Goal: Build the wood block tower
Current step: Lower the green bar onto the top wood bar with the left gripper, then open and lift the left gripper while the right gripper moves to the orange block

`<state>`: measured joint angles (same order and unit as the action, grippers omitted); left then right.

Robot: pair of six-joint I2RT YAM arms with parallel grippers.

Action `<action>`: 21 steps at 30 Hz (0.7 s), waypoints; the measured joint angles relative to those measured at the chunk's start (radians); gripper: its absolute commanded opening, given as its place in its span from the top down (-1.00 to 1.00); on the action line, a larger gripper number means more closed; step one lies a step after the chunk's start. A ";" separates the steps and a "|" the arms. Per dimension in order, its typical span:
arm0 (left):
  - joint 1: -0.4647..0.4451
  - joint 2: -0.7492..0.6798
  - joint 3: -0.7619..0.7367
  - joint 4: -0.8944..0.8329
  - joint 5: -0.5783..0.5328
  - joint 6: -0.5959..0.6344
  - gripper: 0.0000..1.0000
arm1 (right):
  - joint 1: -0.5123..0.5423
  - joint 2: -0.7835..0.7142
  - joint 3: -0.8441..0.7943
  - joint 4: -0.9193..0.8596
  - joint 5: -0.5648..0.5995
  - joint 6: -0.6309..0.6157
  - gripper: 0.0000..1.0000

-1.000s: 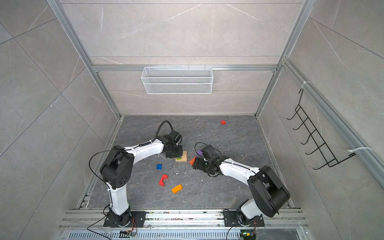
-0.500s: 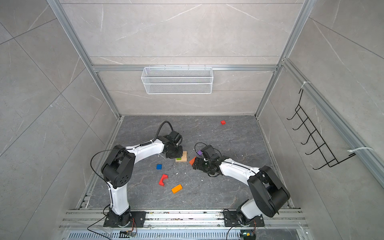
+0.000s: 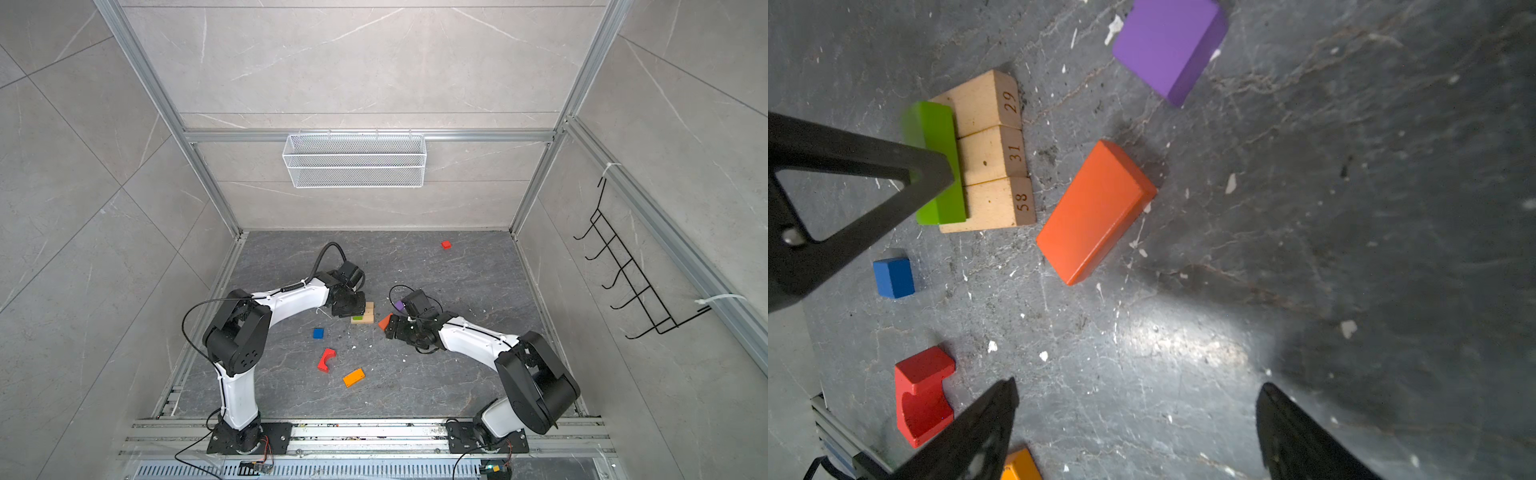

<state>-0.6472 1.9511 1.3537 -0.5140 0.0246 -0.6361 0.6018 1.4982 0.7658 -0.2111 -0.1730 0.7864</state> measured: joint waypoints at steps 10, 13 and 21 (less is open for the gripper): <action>0.000 0.000 0.000 0.000 0.000 -0.002 0.08 | 0.000 0.000 0.000 0.000 0.000 0.000 -0.77; 0.000 0.000 0.000 0.001 0.002 -0.001 0.04 | 0.001 0.003 0.000 0.000 0.000 0.001 -0.76; 0.000 -0.017 0.000 -0.003 0.004 0.006 -0.10 | 0.004 0.022 0.024 -0.017 0.016 0.020 -0.69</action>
<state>-0.6472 1.9339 1.3537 -0.5175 0.0284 -0.6300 0.6060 1.5204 0.7902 -0.2283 -0.1570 0.8066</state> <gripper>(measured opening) 0.537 0.856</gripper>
